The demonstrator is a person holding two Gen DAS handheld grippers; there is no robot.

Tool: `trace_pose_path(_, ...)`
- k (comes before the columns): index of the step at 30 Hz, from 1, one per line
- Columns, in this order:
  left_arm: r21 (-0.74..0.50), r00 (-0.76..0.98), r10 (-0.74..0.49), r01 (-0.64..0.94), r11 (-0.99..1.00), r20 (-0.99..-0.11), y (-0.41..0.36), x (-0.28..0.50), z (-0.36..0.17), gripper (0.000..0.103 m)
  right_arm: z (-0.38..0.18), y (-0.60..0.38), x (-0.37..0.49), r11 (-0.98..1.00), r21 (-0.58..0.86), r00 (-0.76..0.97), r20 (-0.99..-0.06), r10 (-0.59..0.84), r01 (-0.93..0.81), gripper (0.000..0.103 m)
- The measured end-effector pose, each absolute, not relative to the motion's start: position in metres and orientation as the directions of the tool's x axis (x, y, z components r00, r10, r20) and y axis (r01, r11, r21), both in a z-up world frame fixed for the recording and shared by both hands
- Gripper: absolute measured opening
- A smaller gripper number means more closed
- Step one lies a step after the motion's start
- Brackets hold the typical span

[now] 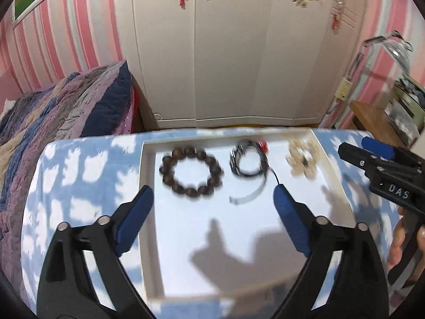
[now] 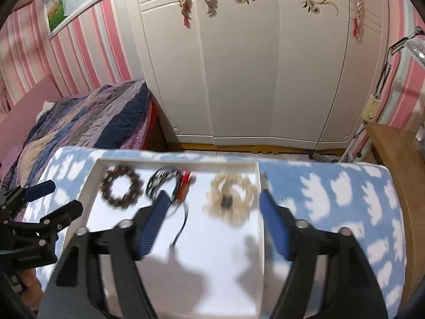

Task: Organize jewelry
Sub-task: 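Withdraw both tools from the tray toward the jewelry left on the blanket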

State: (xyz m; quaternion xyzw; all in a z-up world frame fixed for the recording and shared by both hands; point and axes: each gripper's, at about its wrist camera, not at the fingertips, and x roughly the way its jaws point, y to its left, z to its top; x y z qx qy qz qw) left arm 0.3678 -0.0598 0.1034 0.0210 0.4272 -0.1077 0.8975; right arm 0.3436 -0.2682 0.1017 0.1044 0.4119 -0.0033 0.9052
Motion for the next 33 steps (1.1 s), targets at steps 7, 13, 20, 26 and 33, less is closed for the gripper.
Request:
trace_pose_path(7,-0.01,0.651,-0.151,0.216,0.976,-0.744,-0.042,0.289,0.107,0.1,0.111,-0.255,0.249,0.99,0.107,0.686,-0.728,0.016,0.09,0.096)
trace_pose_path(13,-0.033,0.669,-0.194,0.245,0.969,-0.717,-0.022,0.239,0.1,0.1,0.105,-0.248,0.198,0.992,0.01,0.69,-0.719,-0.082,0.128,0.101)
trace_pose_path(20,-0.086,0.608,-0.215,0.235,0.968,-0.764,-0.017,0.216,0.051,0.1,0.072,-0.257,0.165,0.98,0.066,0.669,-0.739,-0.079,0.189,0.101)
trace_pose_path(26,-0.085,0.59,-0.217,0.243,0.966,-0.778,-0.023,0.209,0.03,0.1,0.044,-0.258,0.154,0.974,0.085,0.66,-0.747,-0.078,0.212,0.101)
trace_pose_path(33,-0.114,0.569,-0.238,0.245,0.963,-0.787,-0.015,0.201,0.018,0.1,0.03,-0.268,0.156,0.962,0.122,0.657,-0.75,-0.072,0.245,0.101)
